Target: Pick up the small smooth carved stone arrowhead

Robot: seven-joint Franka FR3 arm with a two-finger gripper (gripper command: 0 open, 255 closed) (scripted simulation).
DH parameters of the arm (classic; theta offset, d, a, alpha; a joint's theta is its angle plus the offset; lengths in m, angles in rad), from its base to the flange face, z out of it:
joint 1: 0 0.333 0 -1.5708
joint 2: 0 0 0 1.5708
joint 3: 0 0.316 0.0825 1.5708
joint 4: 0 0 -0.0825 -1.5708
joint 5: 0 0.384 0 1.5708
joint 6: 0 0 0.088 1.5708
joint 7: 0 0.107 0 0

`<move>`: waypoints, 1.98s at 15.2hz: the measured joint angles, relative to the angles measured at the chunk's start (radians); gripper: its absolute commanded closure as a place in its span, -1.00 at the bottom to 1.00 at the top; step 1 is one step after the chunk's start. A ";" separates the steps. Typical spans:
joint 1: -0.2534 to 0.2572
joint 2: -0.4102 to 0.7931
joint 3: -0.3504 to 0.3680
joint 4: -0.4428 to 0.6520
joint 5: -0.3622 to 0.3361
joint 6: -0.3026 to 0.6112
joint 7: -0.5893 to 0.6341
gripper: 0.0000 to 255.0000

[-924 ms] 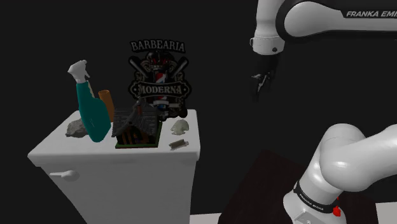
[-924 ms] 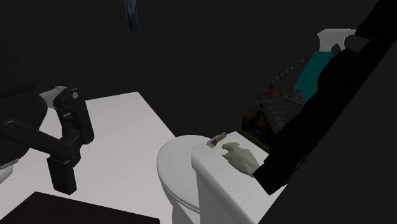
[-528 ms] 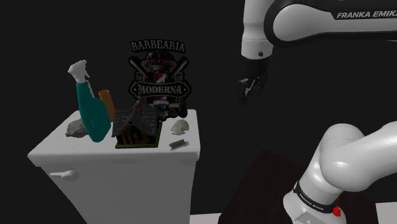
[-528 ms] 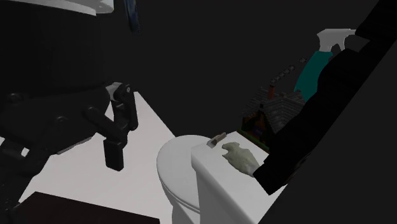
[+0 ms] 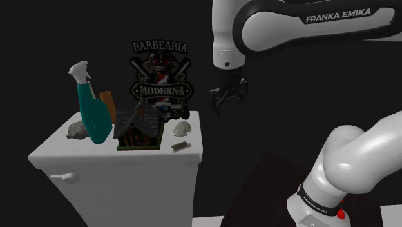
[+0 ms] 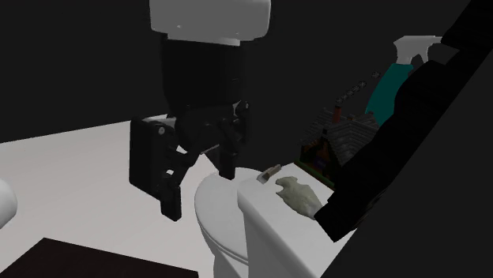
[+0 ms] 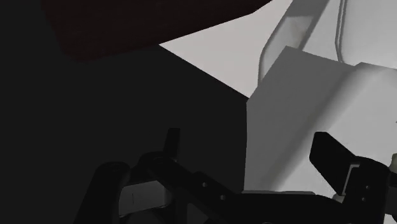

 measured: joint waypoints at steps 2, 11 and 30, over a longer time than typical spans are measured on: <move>-0.008 0.060 0.039 0.046 0.008 0.016 0.079 -1.00; -0.037 0.397 0.190 0.300 -0.047 0.098 0.450 -1.00; -0.030 0.469 0.211 0.265 -0.075 0.199 0.521 1.00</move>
